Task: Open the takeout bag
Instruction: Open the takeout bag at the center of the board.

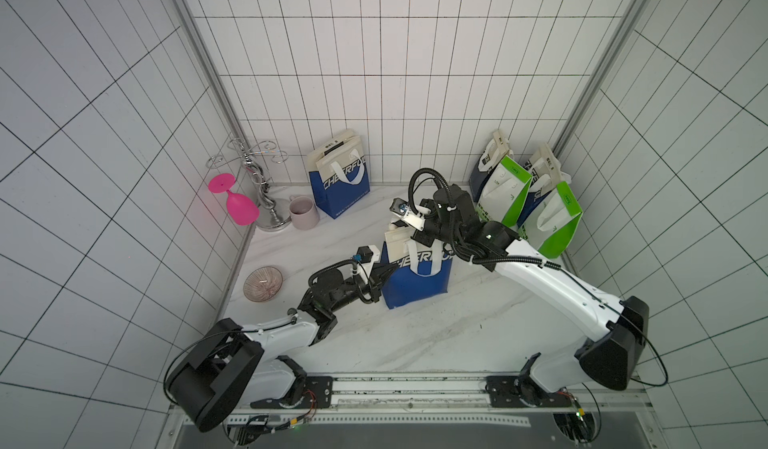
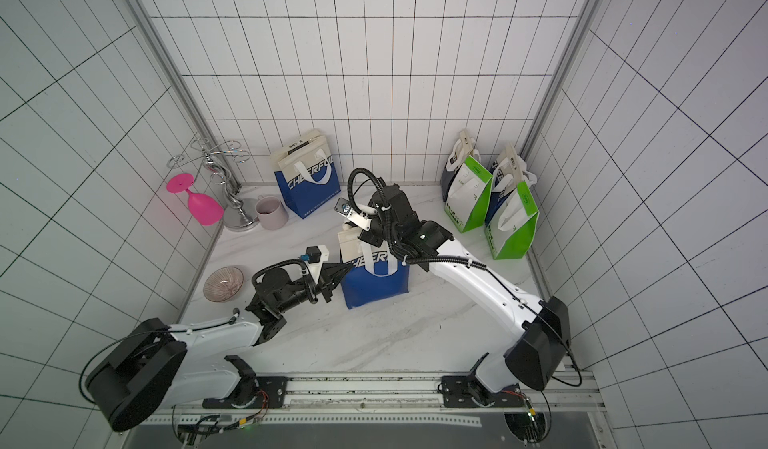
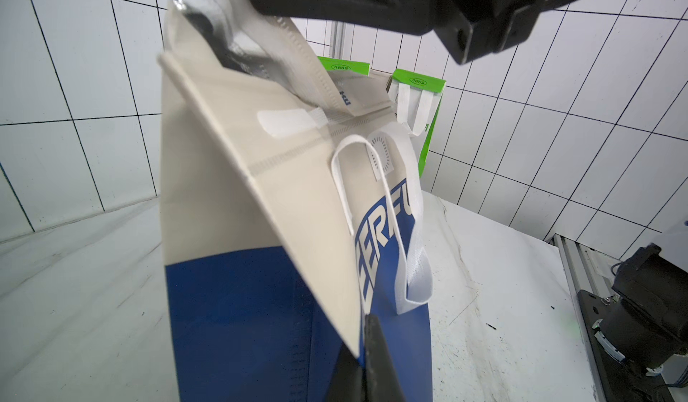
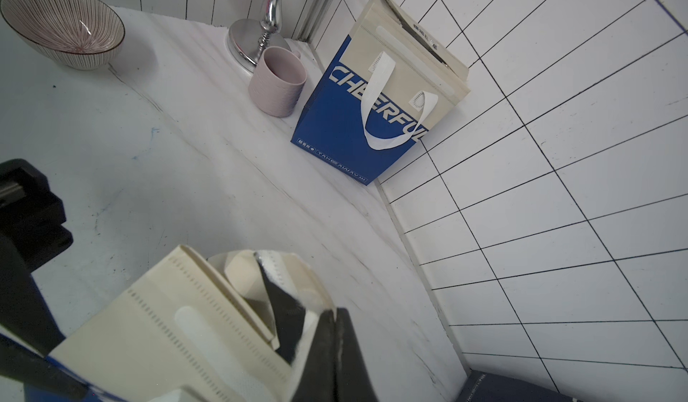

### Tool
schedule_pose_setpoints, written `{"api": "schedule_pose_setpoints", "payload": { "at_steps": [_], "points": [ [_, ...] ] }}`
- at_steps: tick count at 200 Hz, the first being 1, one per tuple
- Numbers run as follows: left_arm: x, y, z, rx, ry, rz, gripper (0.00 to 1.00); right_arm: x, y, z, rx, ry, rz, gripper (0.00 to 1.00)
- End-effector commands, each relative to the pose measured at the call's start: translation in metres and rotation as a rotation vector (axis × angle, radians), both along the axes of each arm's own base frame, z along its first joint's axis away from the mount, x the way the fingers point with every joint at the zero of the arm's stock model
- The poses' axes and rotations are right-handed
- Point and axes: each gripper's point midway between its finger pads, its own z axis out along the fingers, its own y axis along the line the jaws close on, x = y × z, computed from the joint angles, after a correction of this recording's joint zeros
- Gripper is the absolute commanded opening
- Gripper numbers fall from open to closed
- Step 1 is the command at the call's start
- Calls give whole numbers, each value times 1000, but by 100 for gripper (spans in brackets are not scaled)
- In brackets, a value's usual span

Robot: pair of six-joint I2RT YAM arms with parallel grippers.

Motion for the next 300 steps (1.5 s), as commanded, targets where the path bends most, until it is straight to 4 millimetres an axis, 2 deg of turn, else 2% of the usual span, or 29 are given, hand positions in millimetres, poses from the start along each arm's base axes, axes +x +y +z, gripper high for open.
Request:
{"api": "schedule_pose_setpoints", "payload": {
  "at_steps": [1, 24, 62, 129, 162, 202, 247, 300],
  "points": [
    [-9, -7, 2, 9, -20, -55, 0, 5, -2, 69, 43, -140, 22, 0],
    [-9, -7, 2, 9, -23, -52, 0, -3, -1, 70, 86, -140, 40, 0],
    [-8, -6, 1, 13, -20, -48, 0, -8, 0, 34, 91, -80, 38, 0],
    [-8, -6, 1, 13, -18, -47, 0, -12, 6, -12, 50, -14, 19, 0],
    [-8, -6, 2, 13, -21, -46, 0, -13, 8, -28, 16, 0, 14, 8],
    [-8, -6, 1, 14, -18, -47, 0, -16, 6, -38, -5, 11, 14, 25],
    [-9, -6, 2, 11, -20, -47, 0, -22, 2, -45, -2, 30, 11, 30],
    [-9, -6, 3, 11, -20, -46, 0, -31, -9, -50, 5, 47, -13, 31]
  ]
}}
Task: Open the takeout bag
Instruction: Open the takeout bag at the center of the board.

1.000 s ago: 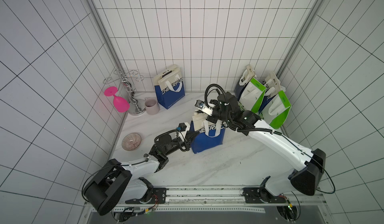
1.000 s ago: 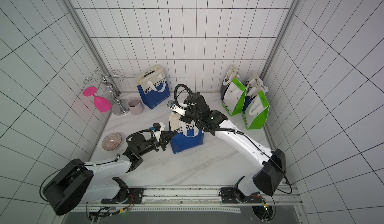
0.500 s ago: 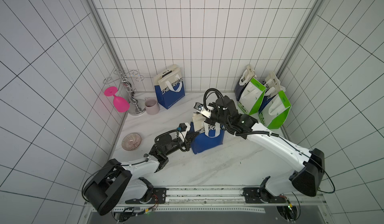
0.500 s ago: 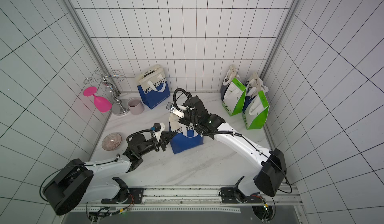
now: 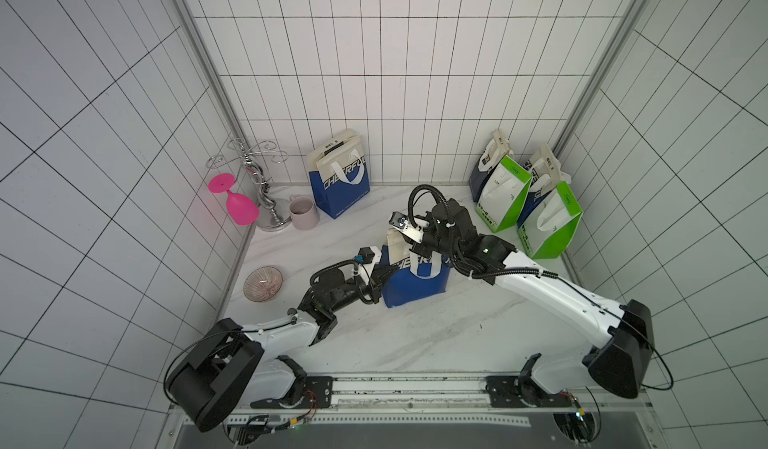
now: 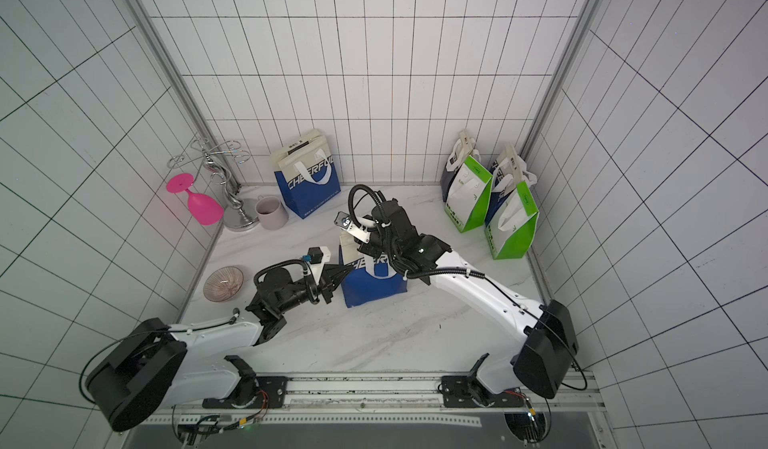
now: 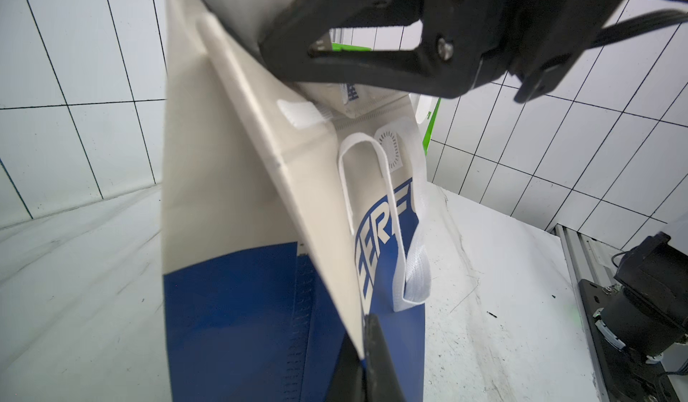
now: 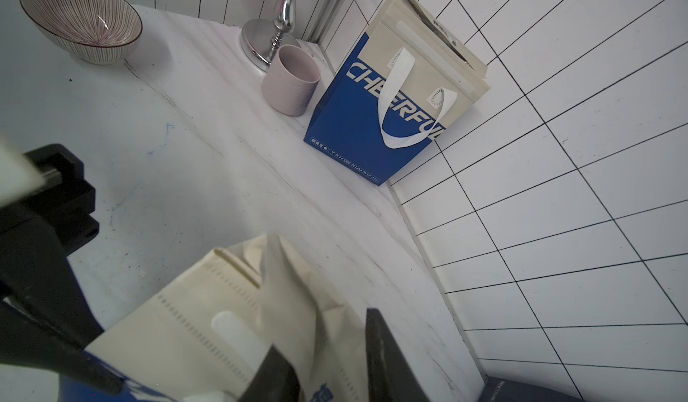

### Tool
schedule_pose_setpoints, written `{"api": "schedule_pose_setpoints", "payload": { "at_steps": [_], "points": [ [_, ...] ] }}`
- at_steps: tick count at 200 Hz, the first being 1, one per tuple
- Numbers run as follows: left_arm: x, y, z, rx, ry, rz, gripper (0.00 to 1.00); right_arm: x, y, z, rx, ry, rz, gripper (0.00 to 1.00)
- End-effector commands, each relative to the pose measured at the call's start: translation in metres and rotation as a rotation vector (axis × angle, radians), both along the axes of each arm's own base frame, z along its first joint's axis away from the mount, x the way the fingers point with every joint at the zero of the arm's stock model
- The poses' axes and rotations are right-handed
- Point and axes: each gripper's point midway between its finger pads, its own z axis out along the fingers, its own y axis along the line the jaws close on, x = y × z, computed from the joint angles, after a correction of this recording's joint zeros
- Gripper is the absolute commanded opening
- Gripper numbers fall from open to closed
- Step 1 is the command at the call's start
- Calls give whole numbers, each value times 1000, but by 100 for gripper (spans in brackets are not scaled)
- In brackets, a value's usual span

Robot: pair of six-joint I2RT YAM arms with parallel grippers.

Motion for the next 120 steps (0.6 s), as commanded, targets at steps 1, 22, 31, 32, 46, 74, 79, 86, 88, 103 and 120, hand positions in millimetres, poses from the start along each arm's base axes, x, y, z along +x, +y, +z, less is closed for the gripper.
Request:
{"api": "schedule_pose_setpoints", "payload": {
  "at_steps": [1, 22, 31, 32, 46, 74, 79, 86, 88, 103, 120],
  "points": [
    [-8, -6, 11, -16, -40, -44, 0, -11, -11, -24, -28, 50, -22, 31],
    [-8, -6, 11, -15, -39, -43, 0, -14, -16, -27, -29, 58, -33, 31],
    [-8, -5, 11, -16, -39, -42, 0, -14, -18, -30, -33, 61, -41, 31],
    [-7, -5, 11, -15, -39, -41, 0, -14, -19, -30, -34, 61, -43, 31],
    [-8, -5, 12, -16, -41, -43, 0, -15, -21, -35, -42, 64, -48, 31],
    [-8, -5, 12, -17, -41, -41, 0, -13, -25, -36, -52, 53, -79, 31],
    [-8, -5, 12, -17, -41, -41, 0, -13, -26, -36, -56, 50, -86, 31],
    [-8, -5, 12, -17, -42, -41, 0, -13, -28, -36, -62, 44, -92, 31],
    [-8, -5, 12, -17, -41, -41, 0, -13, -28, -36, -62, 43, -94, 31],
    [-8, -5, 13, -18, -43, -40, 0, -13, -32, -35, -63, 33, -115, 30],
    [-8, -5, 13, -18, -43, -42, 0, -12, -34, -34, -57, 22, -127, 30]
  ]
}}
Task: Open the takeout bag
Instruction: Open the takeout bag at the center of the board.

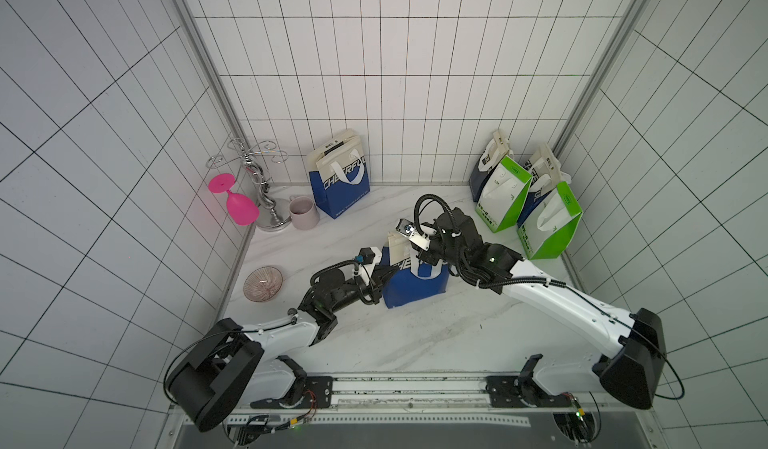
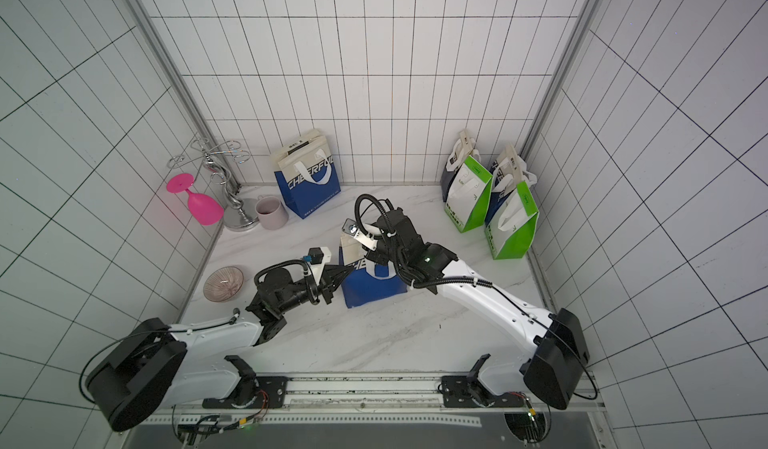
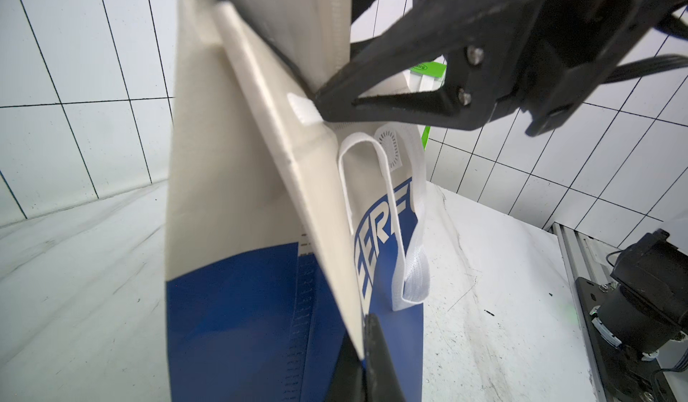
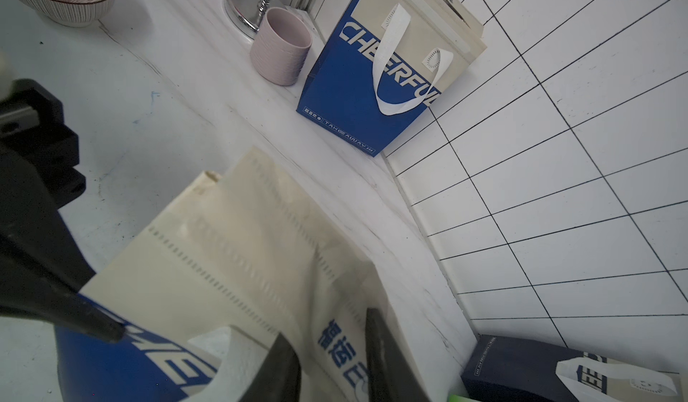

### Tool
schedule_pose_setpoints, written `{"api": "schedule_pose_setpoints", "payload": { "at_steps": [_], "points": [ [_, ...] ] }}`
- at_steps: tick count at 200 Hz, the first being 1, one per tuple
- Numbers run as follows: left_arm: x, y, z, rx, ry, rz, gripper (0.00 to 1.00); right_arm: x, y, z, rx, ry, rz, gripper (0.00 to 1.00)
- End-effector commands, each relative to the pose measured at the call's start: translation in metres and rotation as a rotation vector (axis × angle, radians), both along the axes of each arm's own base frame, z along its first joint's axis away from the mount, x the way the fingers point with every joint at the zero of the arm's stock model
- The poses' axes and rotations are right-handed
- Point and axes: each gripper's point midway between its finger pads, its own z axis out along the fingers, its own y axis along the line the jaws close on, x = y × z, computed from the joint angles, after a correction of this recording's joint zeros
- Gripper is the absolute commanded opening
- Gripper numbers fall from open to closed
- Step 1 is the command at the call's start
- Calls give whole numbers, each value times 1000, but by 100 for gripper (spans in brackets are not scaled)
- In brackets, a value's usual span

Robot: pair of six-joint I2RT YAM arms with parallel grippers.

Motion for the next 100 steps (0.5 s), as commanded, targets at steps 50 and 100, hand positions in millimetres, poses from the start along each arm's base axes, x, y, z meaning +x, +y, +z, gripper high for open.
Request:
{"api": "schedule_pose_setpoints", "payload": {
  "at_steps": [50, 100],
  "points": [
    [-7, -4, 14, -22, -45, -36, 0, 2, -9, -15, -29, 3, -58, 23],
    [-7, -4, 13, -19, -41, -35, 0, 1, -5, -11, -24, 5, -37, 0]
  ]
}}
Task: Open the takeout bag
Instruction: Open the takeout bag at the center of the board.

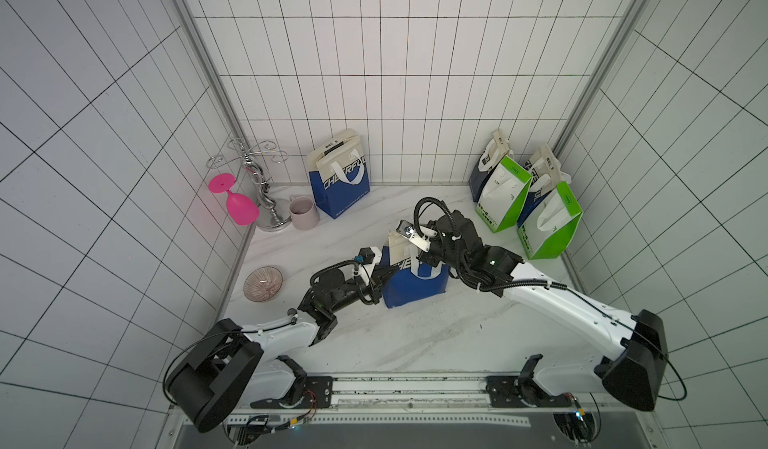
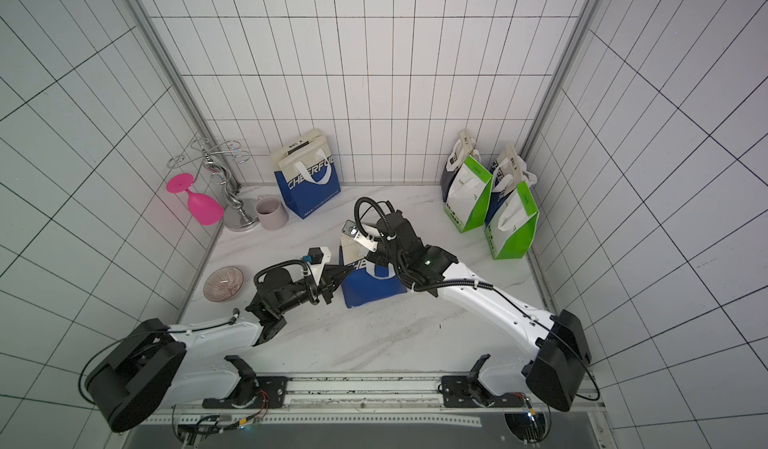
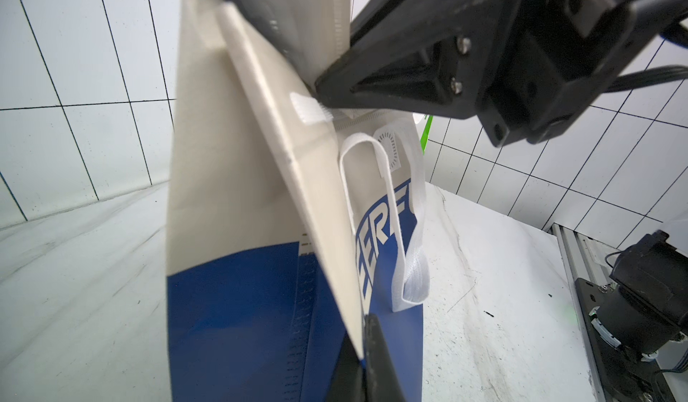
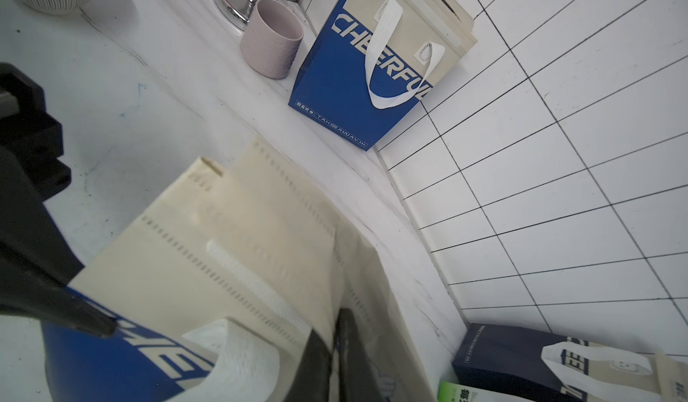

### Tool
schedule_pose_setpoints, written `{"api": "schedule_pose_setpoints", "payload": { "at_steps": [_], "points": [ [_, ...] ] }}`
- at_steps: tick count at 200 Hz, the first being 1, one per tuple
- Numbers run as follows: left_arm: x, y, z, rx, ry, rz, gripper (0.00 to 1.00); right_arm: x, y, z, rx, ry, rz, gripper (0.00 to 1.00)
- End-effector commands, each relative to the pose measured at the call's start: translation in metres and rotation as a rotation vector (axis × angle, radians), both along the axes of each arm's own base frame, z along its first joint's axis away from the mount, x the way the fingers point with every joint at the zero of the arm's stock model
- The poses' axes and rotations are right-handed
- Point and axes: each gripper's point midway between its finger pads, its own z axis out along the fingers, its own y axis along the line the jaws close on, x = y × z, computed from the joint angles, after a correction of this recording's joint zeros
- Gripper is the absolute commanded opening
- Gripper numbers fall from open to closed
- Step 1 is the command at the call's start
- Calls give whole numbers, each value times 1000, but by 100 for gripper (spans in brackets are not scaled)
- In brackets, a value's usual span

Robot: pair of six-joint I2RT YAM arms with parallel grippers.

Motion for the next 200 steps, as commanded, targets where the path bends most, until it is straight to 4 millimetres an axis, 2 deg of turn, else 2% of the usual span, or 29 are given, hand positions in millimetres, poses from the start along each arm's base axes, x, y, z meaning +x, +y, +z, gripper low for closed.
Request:
{"api": "schedule_pose_setpoints", "payload": {
  "at_steps": [1, 20, 54, 87, 200],
  "points": [
    [-6, -4, 12, -18, -40, -34, 0, 1, -1, -12, -19, 18, -10, 0],
    [-6, -4, 12, -17, -41, -34, 0, 4, -3, -4, -12, 3, -33, 0],
    [-6, -3, 12, -14, -42, -30, 0, 13, -10, 28, -4, -51, -87, 0],
    [-6, -3, 12, -12, -43, -26, 0, 14, -13, 57, -36, -79, -84, 0],
    [-2, 0, 9, -1, -38, -2, 0, 21, -26, 107, -103, -140, -124, 0]
  ]
}}
